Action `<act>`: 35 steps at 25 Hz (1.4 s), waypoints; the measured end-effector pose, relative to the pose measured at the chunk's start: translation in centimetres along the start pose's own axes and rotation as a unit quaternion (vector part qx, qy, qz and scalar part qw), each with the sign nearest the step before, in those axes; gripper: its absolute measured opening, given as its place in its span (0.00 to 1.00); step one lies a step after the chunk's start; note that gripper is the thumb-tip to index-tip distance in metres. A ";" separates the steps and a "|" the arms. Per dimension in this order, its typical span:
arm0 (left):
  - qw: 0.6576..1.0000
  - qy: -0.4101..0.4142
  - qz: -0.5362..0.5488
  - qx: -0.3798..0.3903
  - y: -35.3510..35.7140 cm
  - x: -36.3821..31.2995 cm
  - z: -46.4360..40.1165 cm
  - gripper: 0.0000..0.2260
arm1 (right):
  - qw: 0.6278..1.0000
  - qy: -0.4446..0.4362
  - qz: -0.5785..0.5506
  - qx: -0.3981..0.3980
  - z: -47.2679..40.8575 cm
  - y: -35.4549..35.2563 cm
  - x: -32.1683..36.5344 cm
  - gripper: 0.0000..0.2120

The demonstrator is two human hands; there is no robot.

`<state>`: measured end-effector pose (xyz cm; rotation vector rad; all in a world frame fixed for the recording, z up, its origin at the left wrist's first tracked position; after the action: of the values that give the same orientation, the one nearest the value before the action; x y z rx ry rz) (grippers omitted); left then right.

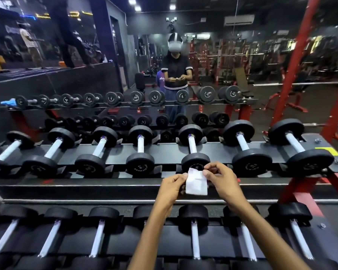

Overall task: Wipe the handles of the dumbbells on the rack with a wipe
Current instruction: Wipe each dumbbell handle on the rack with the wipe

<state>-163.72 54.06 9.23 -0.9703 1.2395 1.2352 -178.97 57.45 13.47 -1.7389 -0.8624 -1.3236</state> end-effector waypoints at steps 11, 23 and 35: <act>0.996 0.044 0.044 -0.062 -2.5 0.7 0.9 0.10 | 0.996 -0.051 0.077 -0.011 3.4 2.9 0.3 0.13; 0.982 -0.034 0.085 -0.163 -6.4 4.3 0.3 0.12 | 0.937 -0.311 0.160 -0.003 6.6 5.2 2.6 0.14; 0.986 -0.127 0.108 0.026 -4.1 3.6 2.9 0.14 | 0.951 -0.262 0.164 0.006 6.9 6.2 1.2 0.08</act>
<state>-159.57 56.90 5.60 -0.6285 1.1887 1.4390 -170.28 60.66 12.48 -2.1543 -0.8060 -0.6429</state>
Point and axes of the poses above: each hand's wrist, its own z-axis away from the middle knuckle, its own y-axis out of the palm, x = y × z, the point moved 6 cm from there along -z, towards the middle knuckle, and after that the axes turned 8 degrees about -x, right-handed, at the moved point
